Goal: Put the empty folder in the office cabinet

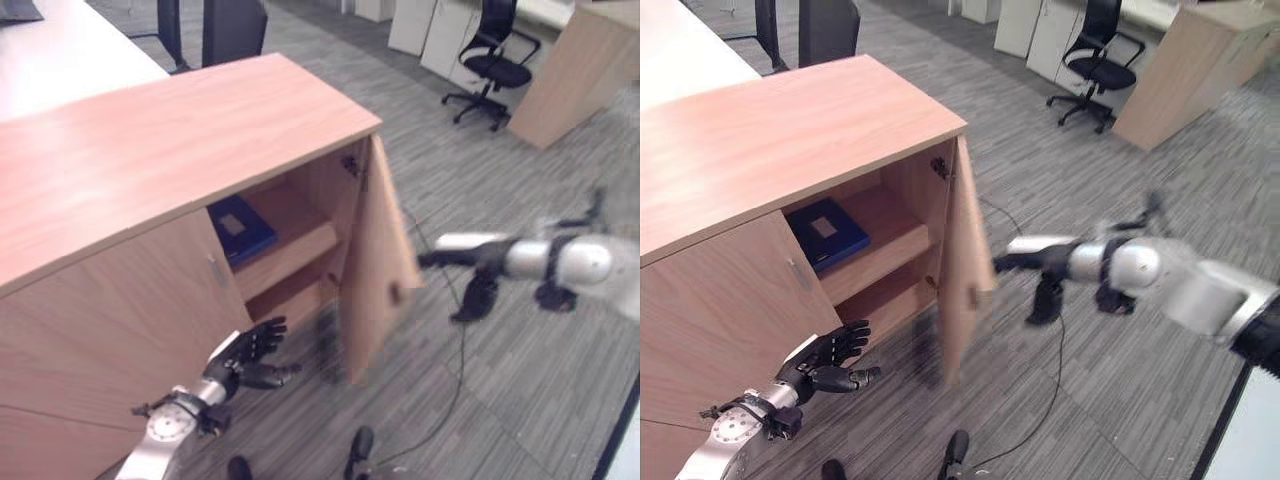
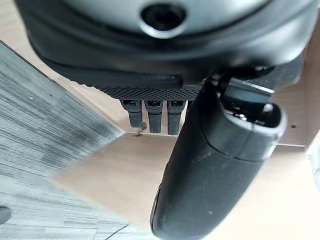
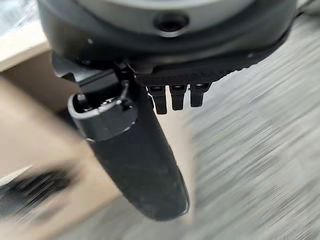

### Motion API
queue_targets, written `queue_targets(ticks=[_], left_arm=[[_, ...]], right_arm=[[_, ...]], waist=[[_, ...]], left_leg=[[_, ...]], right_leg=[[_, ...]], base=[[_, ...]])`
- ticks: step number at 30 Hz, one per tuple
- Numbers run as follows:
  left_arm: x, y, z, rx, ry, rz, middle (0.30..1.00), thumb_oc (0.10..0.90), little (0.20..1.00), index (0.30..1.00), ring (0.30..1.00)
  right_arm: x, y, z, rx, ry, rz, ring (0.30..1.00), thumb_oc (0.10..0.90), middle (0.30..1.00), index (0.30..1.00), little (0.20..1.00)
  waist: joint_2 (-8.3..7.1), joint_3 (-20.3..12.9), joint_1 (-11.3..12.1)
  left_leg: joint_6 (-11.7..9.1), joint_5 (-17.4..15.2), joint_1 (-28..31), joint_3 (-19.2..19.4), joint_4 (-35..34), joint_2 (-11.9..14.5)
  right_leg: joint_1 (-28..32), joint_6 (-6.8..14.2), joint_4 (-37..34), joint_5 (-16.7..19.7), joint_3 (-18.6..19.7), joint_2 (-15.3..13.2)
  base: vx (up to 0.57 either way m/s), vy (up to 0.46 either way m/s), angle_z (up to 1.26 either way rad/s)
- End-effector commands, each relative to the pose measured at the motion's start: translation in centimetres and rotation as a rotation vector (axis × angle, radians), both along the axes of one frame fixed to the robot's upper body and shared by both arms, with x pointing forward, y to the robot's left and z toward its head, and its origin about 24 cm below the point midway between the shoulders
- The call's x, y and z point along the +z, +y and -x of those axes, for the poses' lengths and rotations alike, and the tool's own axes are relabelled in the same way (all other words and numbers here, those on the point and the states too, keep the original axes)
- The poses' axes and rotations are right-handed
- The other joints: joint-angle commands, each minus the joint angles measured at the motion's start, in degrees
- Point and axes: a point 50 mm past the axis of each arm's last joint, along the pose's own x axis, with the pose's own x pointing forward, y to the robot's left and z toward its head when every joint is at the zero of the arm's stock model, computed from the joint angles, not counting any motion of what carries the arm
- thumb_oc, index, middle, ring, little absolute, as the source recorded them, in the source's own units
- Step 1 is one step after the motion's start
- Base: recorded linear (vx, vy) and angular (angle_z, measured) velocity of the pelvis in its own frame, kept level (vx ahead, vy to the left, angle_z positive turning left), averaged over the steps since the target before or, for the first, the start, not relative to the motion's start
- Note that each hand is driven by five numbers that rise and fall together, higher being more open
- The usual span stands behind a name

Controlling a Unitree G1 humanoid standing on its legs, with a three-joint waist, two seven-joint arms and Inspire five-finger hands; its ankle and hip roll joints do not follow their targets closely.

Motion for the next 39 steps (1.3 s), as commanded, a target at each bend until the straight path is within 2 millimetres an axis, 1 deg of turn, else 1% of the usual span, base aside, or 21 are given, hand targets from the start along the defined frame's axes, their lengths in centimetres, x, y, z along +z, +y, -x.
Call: queue_targets(ticks=[1,7,8,10,12,13,14,18,19,21,22,23,27,29,30,31,33,34,36,37,39], left_arm=[[5.5,0.1,-2.7,-0.084,-0.274,-0.058,0.900,0.800,0.900,0.900,0.900],[5.5,-0.2,-3.0,-0.089,-0.281,-0.044,0.900,0.800,0.900,0.900,0.900],[5.4,-0.7,-3.0,-0.091,-0.285,-0.021,0.900,0.800,0.900,0.900,0.900],[5.4,-0.9,-3.0,-0.104,-0.280,-0.024,0.900,0.800,0.900,0.900,0.900],[5.2,-1.3,-3.2,-0.114,-0.280,-0.020,0.900,0.800,0.900,0.900,0.900],[5.2,-1.3,-3.2,-0.115,-0.279,-0.023,0.900,0.800,0.900,0.900,0.900],[5.0,-1.6,-3.4,-0.112,-0.276,-0.021,0.900,0.800,0.900,0.900,0.900],[4.8,-1.9,-3.5,-0.104,-0.279,-0.017,0.900,0.800,0.900,0.900,0.900],[4.9,-1.8,-3.6,-0.094,-0.282,-0.023,0.900,0.800,0.900,0.900,0.900],[4.8,-1.7,-3.5,-0.086,-0.282,-0.029,0.900,0.800,0.900,0.900,0.900],[4.8,-1.6,-3.5,-0.076,-0.285,-0.038,0.900,0.800,0.900,0.900,0.900],[4.8,-1.6,-3.4,-0.078,-0.283,-0.040,0.900,0.800,0.900,0.900,0.900],[4.8,-0.8,-3.0,-0.056,-0.278,-0.082,0.900,0.800,0.900,0.900,0.900],[4.8,-0.6,-2.9,-0.051,-0.278,-0.099,0.900,0.800,0.900,0.900,0.900],[4.8,-0.2,-2.7,-0.029,-0.273,-0.116,0.900,0.800,0.900,0.900,0.900],[4.8,-0.1,-2.7,-0.029,-0.271,-0.119,0.900,0.800,0.900,0.900,0.900],[4.8,0.0,-2.7,-0.004,-0.274,-0.127,0.900,0.800,0.900,0.900,0.900],[4.6,-0.1,-2.8,0.008,-0.273,-0.130,0.900,0.800,0.900,0.900,0.900],[4.2,-0.5,-3.1,0.007,-0.260,-0.132,0.900,0.800,0.900,0.900,0.900],[3.8,-0.6,-3.1,0.008,-0.244,-0.131,0.900,0.800,0.900,0.900,0.900],[1.5,-1.0,-3.0,0.012,-0.144,-0.135,0.900,0.800,0.900,0.900,0.900]], right_arm=[[3.2,1.4,-0.1,0.081,-0.042,-0.133,0.900,0.800,0.900,0.900,0.900],[2.9,2.6,0.9,0.146,0.009,-0.233,0.900,0.800,0.900,0.900,0.900],[2.4,3.5,1.1,0.170,0.038,-0.328,0.900,0.800,0.900,0.900,0.900],[1.9,3.8,1.0,0.165,0.050,-0.380,0.900,0.800,0.900,0.900,0.900],[0.6,4.8,0.3,0.154,0.045,-0.490,0.900,0.800,0.900,0.900,0.900],[0.6,4.8,0.3,0.152,0.045,-0.493,0.900,0.800,0.900,0.900,0.900],[-0.3,5.4,-0.2,0.123,0.041,-0.570,0.900,0.800,0.900,0.900,0.900],[-2.2,6.2,-0.5,0.058,0.045,-0.686,0.900,0.800,0.900,0.900,0.900],[-3.4,6.7,-0.4,0.038,0.048,-0.697,0.900,0.800,0.900,0.900,0.900],[-4.1,6.8,-0.3,0.017,0.045,-0.706,0.900,0.800,0.900,0.900,0.900],[-5.3,6.9,-0.1,-0.027,0.056,-0.731,0.900,0.800,0.900,0.900,0.900],[-5.4,6.9,-0.1,-0.029,0.056,-0.733,0.900,0.800,0.900,0.900,0.900],[-9.8,6.7,0.9,-0.179,0.098,-0.715,0.900,0.800,0.900,0.900,0.900],[-11.2,6.3,1.0,-0.235,0.102,-0.688,0.900,0.800,0.900,0.900,0.900],[-13.5,5.9,1.2,-0.327,0.103,-0.619,0.900,0.800,0.900,0.900,0.900],[-13.6,6.0,1.2,-0.327,0.103,-0.620,0.900,0.800,0.900,0.900,0.900],[-16.3,5.7,1.6,-0.410,0.097,-0.522,0.900,0.800,0.900,0.900,0.900],[-18.5,6.3,2.3,-0.456,0.143,-0.475,0.900,0.800,0.900,0.900,0.900],[-20.9,6.4,3.1,-0.528,0.214,-0.440,0.900,0.800,0.900,0.900,0.900],[-22.0,6.3,3.4,-0.561,0.247,-0.424,0.900,0.800,0.900,0.900,0.900],[-25.5,5.4,4.4,-0.700,0.334,-0.342,0.900,0.800,0.900,0.900,0.900]], waist=[[-3.91,-0.24,1.62],[-4.80,-1.31,1.91],[-4.25,-1.29,2.08],[-4.72,-1.24,2.56],[-4.38,-0.82,3.58],[-4.60,-0.85,3.64],[-3.93,-0.17,4.38],[-3.49,0.64,5.60],[-3.40,1.15,6.26],[-3.44,1.40,6.56],[-3.08,1.65,6.96],[-3.25,1.63,7.00],[-2.37,2.02,7.56],[-2.42,2.11,7.54],[-2.00,2.49,7.26],[-2.16,2.43,7.20],[-2.01,3.07,6.40],[-1.81,3.34,5.95],[-1.29,3.79,5.29],[-0.98,3.93,4.98],[0.13,4.75,3.45]], left_leg=[[-3.08,6.75,8.39,2.62,1.34,0.83],[-1.37,0.64,9.03,2.95,0.35,-1.20],[-0.34,-2.37,8.98,2.56,0.14,-2.20],[0.24,-3.77,8.91,2.33,0.05,-2.82],[1.82,-8.10,8.44,1.42,-0.17,-4.80],[1.94,-8.18,8.44,1.39,-0.17,-4.93],[3.00,-9.73,8.22,0.34,-0.17,-6.51],[5.13,-11.62,7.82,-1.43,-0.17,-9.58],[6.63,-12.71,7.68,-2.85,-0.17,-11.72],[7.46,-13.37,7.70,-3.47,-0.17,-13.01],[8.53,-14.23,7.81,-4.46,-0.17,-14.86],[8.62,-14.25,7.84,-4.53,-0.17,-14.97],[10.62,-15.39,7.79,-7.40,-0.17,-18.50],[10.89,-15.40,7.62,-8.37,-0.17,-19.10],[11.36,-15.71,7.46,-10.08,-0.17,-19.97],[11.38,-15.71,7.47,-10.15,-0.17,-19.99],[12.17,-14.82,6.40,-12.52,-0.17,-21.55],[12.62,-14.52,5.86,-15.28,-0.17,-22.43],[13.21,-13.78,5.30,-18.52,-0.17,-23.34],[13.40,-13.54,5.24,-19.88,-0.17,-23.56],[13.88,-12.73,5.47,-24.60,-0.17,-23.82]], right_leg=[[2.38,6.04,-0.52,-8.83,-0.88,-2.84],[3.07,7.89,-0.39,-6.55,-1.87,-5.14],[3.16,8.61,-0.18,-5.42,-2.36,-6.32],[3.18,9.10,-0.15,-4.77,-2.63,-7.01],[2.88,10.41,-0.04,-2.85,-3.43,-9.17],[2.90,10.51,-0.05,-2.77,-3.44,-9.30],[2.88,11.63,0.02,-1.32,-3.78,-10.81],[3.38,13.20,0.37,0.56,-4.87,-13.86],[3.74,13.96,0.92,1.51,-5.18,-15.80],[3.73,14.34,1.40,1.97,-5.29,-16.96],[4.06,14.74,2.35,2.55,-5.55,-18.60],[4.10,14.77,2.42,2.53,-5.59,-18.73],[4.74,15.07,5.47,3.16,-4.97,-21.71],[4.88,15.07,6.40,3.35,-4.80,-22.27],[4.99,15.07,7.09,3.39,-2.63,-22.37],[5.01,15.07,7.17,3.32,-2.68,-22.42],[4.73,14.30,7.05,3.06,1.66,-21.73],[4.27,13.72,8.69,2.24,6.75,-20.54],[3.40,12.63,12.36,-0.66,11.18,-18.77],[3.10,11.89,14.45,-2.37,12.80,-17.54],[0.31,9.17,22.82,-9.21,17.16,-10.10]], base=[[-0.01,0.088,0.15],[-0.04,0.142,0.12],[-0.06,0.171,0.15],[-0.06,0.164,0.17],[-0.09,0.204,0.23],[-0.13,0.286,0.23],[-0.08,0.175,0.32],[-0.10,0.257,0.28],[-0.13,0.366,0.32],[-0.09,0.282,0.41],[-0.05,0.186,0.38],[-0.06,0.266,0.30],[-0.04,0.247,0.26],[0.00,0.186,0.41],[0.01,0.166,0.63],[0.01,0.148,0.73],[-0.03,0.126,0.74],[0.01,0.143,0.86],[0.05,0.103,1.33],[0.06,0.079,1.55],[0.08,0.003,1.61]])
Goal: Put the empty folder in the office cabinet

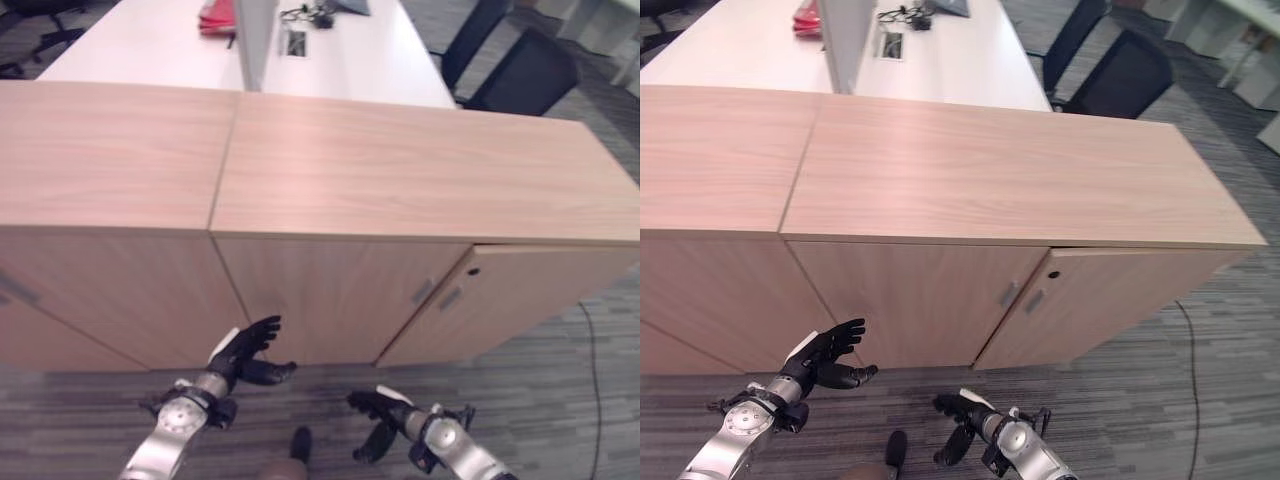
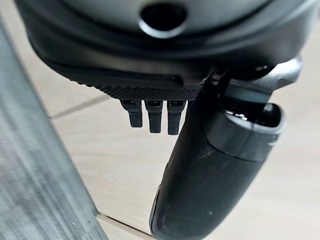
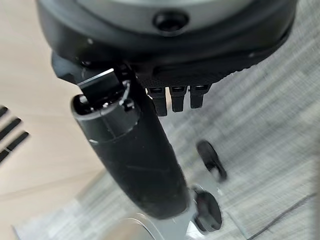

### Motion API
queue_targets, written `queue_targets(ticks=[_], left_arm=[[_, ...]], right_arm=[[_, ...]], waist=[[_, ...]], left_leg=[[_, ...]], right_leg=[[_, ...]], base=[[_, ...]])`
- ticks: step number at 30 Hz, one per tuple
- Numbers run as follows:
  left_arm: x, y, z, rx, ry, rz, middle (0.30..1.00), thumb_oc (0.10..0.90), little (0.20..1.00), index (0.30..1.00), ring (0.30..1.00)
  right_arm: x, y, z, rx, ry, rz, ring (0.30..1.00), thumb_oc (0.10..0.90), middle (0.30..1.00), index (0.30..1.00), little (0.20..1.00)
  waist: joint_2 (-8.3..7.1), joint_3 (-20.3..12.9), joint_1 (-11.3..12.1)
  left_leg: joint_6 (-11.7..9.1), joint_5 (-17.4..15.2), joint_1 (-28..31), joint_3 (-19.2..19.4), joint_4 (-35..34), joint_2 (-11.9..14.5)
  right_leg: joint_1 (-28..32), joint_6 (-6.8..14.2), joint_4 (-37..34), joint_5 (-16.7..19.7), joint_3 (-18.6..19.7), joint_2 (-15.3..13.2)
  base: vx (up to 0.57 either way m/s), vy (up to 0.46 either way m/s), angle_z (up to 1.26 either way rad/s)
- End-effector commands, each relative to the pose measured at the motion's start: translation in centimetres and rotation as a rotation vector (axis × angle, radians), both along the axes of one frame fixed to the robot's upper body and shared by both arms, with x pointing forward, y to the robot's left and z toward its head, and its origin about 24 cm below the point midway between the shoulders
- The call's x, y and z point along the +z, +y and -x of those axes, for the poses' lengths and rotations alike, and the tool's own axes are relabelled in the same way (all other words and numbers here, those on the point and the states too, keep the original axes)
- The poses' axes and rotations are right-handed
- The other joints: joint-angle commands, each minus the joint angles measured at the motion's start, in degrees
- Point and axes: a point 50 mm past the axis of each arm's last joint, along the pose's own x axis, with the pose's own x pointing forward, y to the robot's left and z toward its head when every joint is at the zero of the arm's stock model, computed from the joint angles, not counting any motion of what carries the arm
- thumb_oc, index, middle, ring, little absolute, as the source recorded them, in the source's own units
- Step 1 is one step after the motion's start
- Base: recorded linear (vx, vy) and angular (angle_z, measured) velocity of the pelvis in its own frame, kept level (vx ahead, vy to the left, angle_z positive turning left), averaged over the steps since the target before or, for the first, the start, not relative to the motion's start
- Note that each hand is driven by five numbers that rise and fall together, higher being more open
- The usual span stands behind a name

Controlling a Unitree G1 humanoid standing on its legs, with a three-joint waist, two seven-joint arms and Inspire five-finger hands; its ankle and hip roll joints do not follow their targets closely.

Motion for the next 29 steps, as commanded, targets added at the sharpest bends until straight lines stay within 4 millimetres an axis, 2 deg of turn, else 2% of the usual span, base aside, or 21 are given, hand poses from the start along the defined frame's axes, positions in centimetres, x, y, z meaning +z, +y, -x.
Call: queue_targets(ticks=[1,2,3,5,6,8,9,10,11,12,14,15,16,20,21,22,24,25,26,27,29], left_arm=[[2.2,-1.1,-2.2,-0.044,-0.144,-0.002,0.900,0.800,0.900,0.900,0.900],[1.4,-0.7,-1.7,-0.027,-0.113,-0.010,0.900,0.800,0.900,0.900,0.900],[-0.1,-0.6,-1.2,0.031,-0.057,0.030,0.900,0.800,0.900,0.900,0.900],[-1.2,-0.2,-0.3,0.116,-0.017,0.116,0.900,0.800,0.900,0.900,0.900],[-1.2,-0.2,-0.3,0.116,-0.017,0.116,0.900,0.800,0.900,0.900,0.900],[-2.6,-0.3,0.4,0.149,0.037,0.145,0.900,0.800,0.900,0.900,0.900],[-4.0,-0.1,1.1,0.207,0.094,0.143,0.900,0.800,0.900,0.900,0.900],[-4.1,-0.1,1.1,0.207,0.093,0.142,0.900,0.800,0.900,0.900,0.900],[-5.3,-0.5,1.5,0.265,0.137,0.160,0.900,0.800,0.900,0.900,0.900],[-5.3,-0.5,1.5,0.265,0.136,0.160,0.900,0.800,0.900,0.900,0.900],[-6.6,-0.8,2.1,0.314,0.192,0.186,0.900,0.800,0.900,0.900,0.900],[-7.9,-0.8,3.0,0.352,0.250,0.195,0.900,0.800,0.900,0.900,0.900],[-7.9,-0.8,3.0,0.351,0.250,0.195,0.900,0.800,0.900,0.900,0.900],[-8.6,-0.3,3.8,0.335,0.256,0.057,0.900,0.800,0.900,0.900,0.900],[-8.6,-0.3,3.8,0.335,0.256,0.057,0.900,0.800,0.900,0.900,0.900],[-10.0,-0.1,5.3,0.335,0.357,0.008,0.900,0.800,0.900,0.900,0.900],[-11.3,0.1,7.1,0.351,0.456,-0.009,0.900,0.800,0.900,0.900,0.900],[-12.3,0.0,8.7,0.376,0.541,0.000,0.900,0.800,0.900,0.900,0.900],[-12.3,0.0,8.7,0.376,0.541,0.000,0.900,0.800,0.900,0.900,0.900],[-13.2,-0.2,10.6,0.407,0.633,0.009,0.900,0.800,0.900,0.900,0.900],[-13.5,-0.3,11.4,0.414,0.666,0.010,0.900,0.800,0.900,0.900,0.900]], right_arm=[[2.8,-0.3,-4.0,-0.007,-0.201,0.014,0.900,0.800,0.900,0.900,0.900],[1.7,-1.2,-3.8,-0.047,-0.175,0.075,0.900,0.800,0.900,0.900,0.900],[0.6,-2.0,-3.4,-0.057,-0.132,0.141,0.900,0.800,0.900,0.900,0.900],[0.2,-2.0,-3.3,-0.028,-0.120,0.180,0.900,0.800,0.900,0.900,0.900],[0.2,-2.0,-3.3,-0.028,-0.119,0.180,0.900,0.800,0.900,0.900,0.900],[-0.7,-2.5,-2.4,-0.056,-0.074,0.192,0.900,0.800,0.900,0.900,0.900],[-1.9,-3.1,-1.2,-0.065,-0.020,0.243,0.900,0.800,0.900,0.900,0.900],[-1.9,-3.1,-1.2,-0.065,-0.020,0.243,0.900,0.800,0.900,0.900,0.900],[-3.0,-3.8,-0.2,-0.087,0.032,0.311,0.900,0.800,0.900,0.900,0.900],[-3.0,-3.8,-0.3,-0.087,0.031,0.311,0.900,0.800,0.900,0.900,0.900],[-3.7,-4.4,0.7,-0.115,0.086,0.350,0.900,0.800,0.900,0.900,0.900],[-4.6,-4.9,2.5,-0.172,0.166,0.355,0.900,0.800,0.900,0.900,0.900],[-4.6,-4.9,2.4,-0.172,0.166,0.355,0.900,0.800,0.900,0.900,0.900],[-5.6,-6.4,5.4,-0.338,0.275,0.362,0.900,0.800,0.900,0.900,0.900],[-5.6,-6.4,5.4,-0.339,0.275,0.362,0.900,0.800,0.900,0.900,0.900],[-5.8,-6.7,6.3,-0.397,0.303,0.354,0.900,0.800,0.900,0.900,0.900],[-6.2,-7.3,7.8,-0.442,0.355,0.358,0.900,0.800,0.900,0.900,0.900],[-6.3,-8.5,9.1,-0.508,0.399,0.373,0.900,0.800,0.900,0.900,0.900],[-6.3,-8.5,9.1,-0.508,0.399,0.373,0.900,0.800,0.900,0.900,0.900],[-6.2,-10.1,10.0,-0.608,0.432,0.387,0.900,0.800,0.900,0.900,0.900],[-6.2,-10.7,10.5,-0.643,0.444,0.396,0.900,0.800,0.900,0.900,0.900]], waist=[[1.04,-2.50,-3.20],[0.30,-2.77,-2.78],[-0.25,-3.48,-3.16],[-0.36,-4.91,-3.04],[-0.35,-4.94,-3.02],[-0.44,-5.84,-3.15],[-0.52,-6.59,-3.17],[-0.52,-6.58,-3.16],[-0.46,-7.06,-2.96],[-0.46,-7.02,-2.93],[-0.16,-7.54,-2.66],[0.14,-8.14,-2.56],[0.15,-8.12,-2.55],[0.48,-8.68,-2.37],[0.48,-8.65,-2.35],[0.75,-8.90,-2.52],[1.31,-9.29,-3.17],[1.85,-9.61,-3.80],[1.86,-9.58,-3.79],[2.45,-10.04,-4.42],[2.67,-10.17,-4.59]], left_leg=[[-1.97,-9.48,3.80,1.83,-1.43,-1.18],[-2.19,-9.25,3.35,1.10,-1.43,-2.34],[-2.73,-9.23,3.01,1.72,-1.43,-2.05],[-2.80,-9.34,2.43,3.57,-1.43,-1.42],[-2.81,-9.36,2.44,3.60,-1.43,-1.41],[-2.97,-9.48,2.24,4.06,-1.43,-1.07],[-3.10,-9.47,2.13,4.42,-1.43,-0.87],[-3.11,-9.48,2.15,4.43,-1.43,-0.86],[-3.31,-9.35,1.91,4.88,-1.43,-0.67],[-3.31,-9.36,1.92,4.90,-1.43,-0.66],[-3.51,-9.22,1.86,5.20,-1.43,-0.44],[-3.66,-9.35,2.21,5.39,-1.43,-0.34],[-3.66,-9.36,2.23,5.39,-1.43,-0.33],[-3.87,-9.55,3.19,5.22,-1.43,-0.28],[-3.87,-9.56,3.22,5.22,-1.43,-0.27],[-3.95,-9.59,3.64,5.36,-1.43,-0.22],[-4.03,-9.74,4.01,5.79,-1.43,-0.13],[-4.00,-9.87,4.32,6.02,-1.43,-0.07],[-4.00,-9.88,4.34,6.02,-1.43,-0.06],[-3.96,-10.08,4.71,6.21,-1.43,0.00],[-3.96,-10.16,4.86,6.32,-1.43,0.02]], right_leg=[[-6.44,-1.94,-5.55,-11.88,1.40,14.28],[-3.74,-2.19,-10.66,-12.52,-0.27,14.96],[-2.52,-2.02,-14.67,-11.74,0.48,16.68],[-0.48,-2.10,-20.03,-10.15,2.02,17.47],[-0.40,-2.10,-20.21,-10.06,2.04,17.50],[0.75,-2.41,-23.11,-9.58,3.65,18.37],[1.82,-2.64,-25.54,-8.91,4.18,18.89],[1.88,-2.64,-25.64,-8.86,4.19,18.90],[2.78,-2.80,-27.79,-8.31,4.25,19.27],[2.79,-2.80,-27.81,-8.30,4.27,19.28],[2.86,-2.99,-28.02,-8.84,4.52,19.64],[3.30,-3.04,-28.02,-9.28,4.38,19.78],[3.32,-3.04,-28.02,-9.29,4.38,19.79],[4.30,-3.19,-28.02,-9.58,4.11,19.78],[4.33,-3.19,-28.02,-9.59,4.11,19.78],[4.64,-3.18,-28.02,-9.85,4.04,19.85],[4.77,-3.20,-28.02,-9.97,4.10,19.95],[4.85,-3.25,-28.02,-10.02,4.33,19.99],[4.88,-3.26,-28.02,-10.03,4.33,19.99],[5.05,-3.39,-28.02,-10.08,4.41,19.95],[5.16,-3.44,-28.02,-10.15,4.45,19.94]], base=[[0.07,-0.078,1.59],[0.07,-0.141,1.20],[0.07,-0.136,0.89],[0.08,-0.090,0.29],[0.08,-0.053,-0.32],[0.06,-0.056,-0.66],[0.05,-0.051,-0.60],[0.05,-0.061,-0.49],[0.02,-0.025,-0.14],[0.02,-0.032,-0.10],[0.03,-0.015,-0.13],[0.05,-0.013,-0.13],[0.06,-0.014,-0.08],[0.05,-0.012,0.02],[0.05,-0.008,0.04],[0.05,0.007,0.04],[0.07,0.024,-0.03],[0.05,0.026,-0.08],[0.07,0.045,-0.03],[0.05,0.039,-0.02],[0.03,0.027,-0.02]])
